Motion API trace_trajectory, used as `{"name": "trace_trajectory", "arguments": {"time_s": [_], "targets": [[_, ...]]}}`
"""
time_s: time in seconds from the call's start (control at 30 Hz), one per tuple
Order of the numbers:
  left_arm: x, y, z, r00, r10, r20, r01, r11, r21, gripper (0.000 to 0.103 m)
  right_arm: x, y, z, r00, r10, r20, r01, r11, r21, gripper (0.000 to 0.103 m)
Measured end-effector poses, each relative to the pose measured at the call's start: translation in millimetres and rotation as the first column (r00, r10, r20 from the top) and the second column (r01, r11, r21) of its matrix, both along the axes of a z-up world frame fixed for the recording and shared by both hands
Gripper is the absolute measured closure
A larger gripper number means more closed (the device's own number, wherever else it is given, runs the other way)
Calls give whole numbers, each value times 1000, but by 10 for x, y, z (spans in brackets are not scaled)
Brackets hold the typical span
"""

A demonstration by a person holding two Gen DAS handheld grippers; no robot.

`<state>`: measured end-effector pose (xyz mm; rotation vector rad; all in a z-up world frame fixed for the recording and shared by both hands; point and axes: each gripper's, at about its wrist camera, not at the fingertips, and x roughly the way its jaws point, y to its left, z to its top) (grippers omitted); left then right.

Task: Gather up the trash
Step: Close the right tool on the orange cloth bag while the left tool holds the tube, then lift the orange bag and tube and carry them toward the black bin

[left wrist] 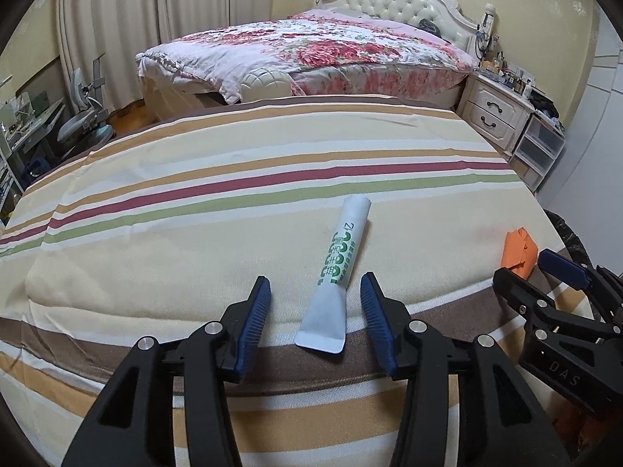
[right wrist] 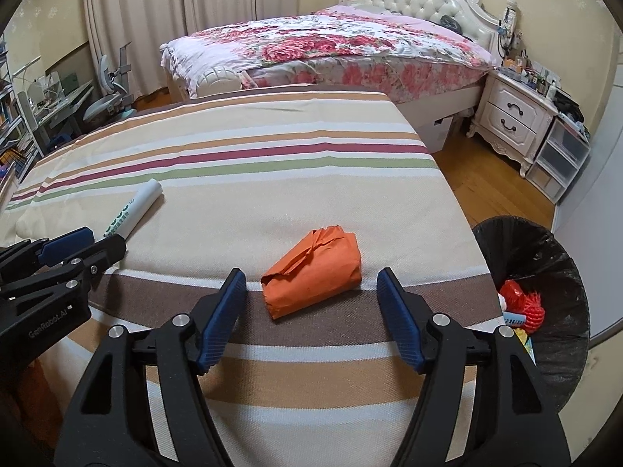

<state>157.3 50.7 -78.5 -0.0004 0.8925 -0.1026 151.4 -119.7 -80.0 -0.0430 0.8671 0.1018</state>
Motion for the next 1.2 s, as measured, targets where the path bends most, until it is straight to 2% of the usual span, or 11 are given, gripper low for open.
{"name": "trace_trajectory", "arguments": {"time_s": [0.23, 0.37, 0.53, 0.6, 0.67, 0.87, 1.07, 1.2], "targets": [[136, -71, -18, 1000, -17, 19, 16, 999, 49, 56, -14, -51, -13, 1000, -13, 0, 13, 1000, 15, 35], [123, -48, -17, 999, -14, 30, 13, 999, 50, 69, -13, -55, -23, 1000, -12, 0, 12, 1000, 13, 34], [110, 14, -10, 999, 1, 33, -3, 999, 41, 80, -27, -36, -34, 1000, -6, -3, 6, 1000, -8, 35], [108, 24, -7, 999, 4, 35, -5, 999, 40, 82, -50, -12, -42, 1000, -2, -2, 2, 1000, -24, 38], [106, 30, -4, 999, 5, 35, -7, 999, 38, 86, -67, 2, -43, 1000, 4, 2, -4, 1000, -30, 45], [83, 60, 6, 999, 7, 31, -7, 1000, 14, 87, -113, -2, -35, 1000, 1, 9, -1, 1000, -31, 63], [17, 119, 14, 1000, 15, 21, -14, 1000, -26, 87, -147, -21, -31, 1000, -3, 12, 3, 1000, -23, 74], [-50, 166, 20, 1000, 23, 20, -22, 999, -43, 87, -154, -23, -25, 1000, -2, 13, 2, 1000, -21, 76]]}}
